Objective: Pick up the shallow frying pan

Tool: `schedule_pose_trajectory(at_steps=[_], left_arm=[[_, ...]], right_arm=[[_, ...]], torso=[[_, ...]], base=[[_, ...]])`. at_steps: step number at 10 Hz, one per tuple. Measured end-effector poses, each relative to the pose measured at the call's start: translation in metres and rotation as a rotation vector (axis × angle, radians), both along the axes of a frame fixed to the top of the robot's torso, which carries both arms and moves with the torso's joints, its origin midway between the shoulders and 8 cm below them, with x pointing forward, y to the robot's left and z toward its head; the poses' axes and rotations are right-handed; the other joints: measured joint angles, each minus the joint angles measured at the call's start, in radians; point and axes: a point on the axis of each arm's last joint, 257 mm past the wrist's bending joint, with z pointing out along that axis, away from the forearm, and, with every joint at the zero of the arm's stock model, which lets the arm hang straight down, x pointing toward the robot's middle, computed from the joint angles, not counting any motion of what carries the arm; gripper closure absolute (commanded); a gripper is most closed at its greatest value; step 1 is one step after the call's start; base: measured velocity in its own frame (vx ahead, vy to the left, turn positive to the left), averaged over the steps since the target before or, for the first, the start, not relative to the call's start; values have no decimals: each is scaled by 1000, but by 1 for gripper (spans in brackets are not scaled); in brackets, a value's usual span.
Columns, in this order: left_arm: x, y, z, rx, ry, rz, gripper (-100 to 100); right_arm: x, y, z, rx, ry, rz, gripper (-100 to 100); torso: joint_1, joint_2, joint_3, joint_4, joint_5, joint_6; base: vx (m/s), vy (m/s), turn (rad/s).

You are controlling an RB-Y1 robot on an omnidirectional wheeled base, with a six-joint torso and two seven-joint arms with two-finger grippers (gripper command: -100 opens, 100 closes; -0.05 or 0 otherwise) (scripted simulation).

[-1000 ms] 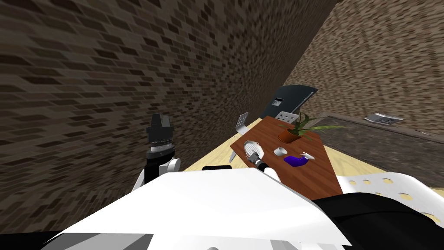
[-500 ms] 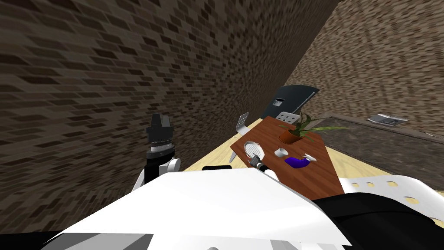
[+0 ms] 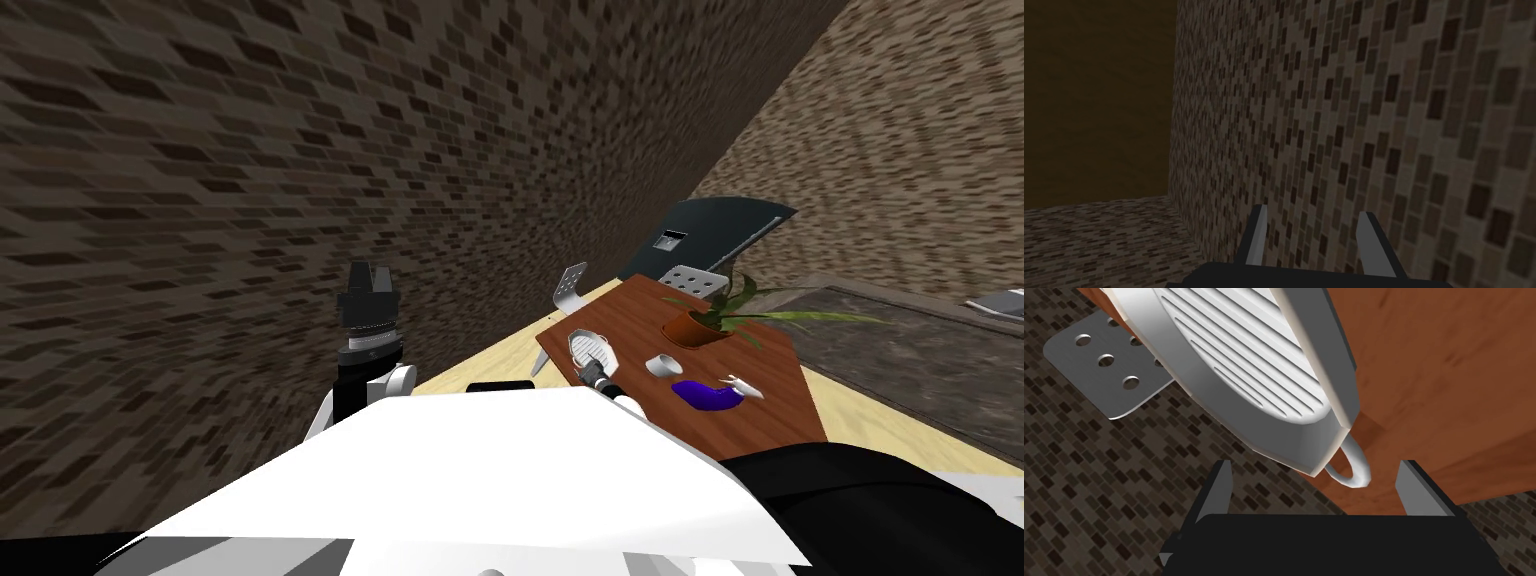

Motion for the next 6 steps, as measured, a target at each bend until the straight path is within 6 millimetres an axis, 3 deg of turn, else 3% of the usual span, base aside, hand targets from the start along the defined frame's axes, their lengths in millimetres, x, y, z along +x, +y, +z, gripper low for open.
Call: schedule_pose_trajectory(at_steps=[2,5,6], left_arm=[[0,0,0,0,0,0,0],[0,0,0,0,0,0,0],[0,0,0,0,0,0,0]], right_arm=[[-11,-11,0,-15,-7,-29,-100],[-8,-19,7,6,-48,-86,-100],[-7,-19,7,17,-55,-94,-100]], torso=[[-2,4,2,1,0,-1],[0,-2,-1,0,0,0],[1,-3,-2,-1,0,0]], base=[[-82,-37,332],[0,-1,3],[-77,-26,361]])
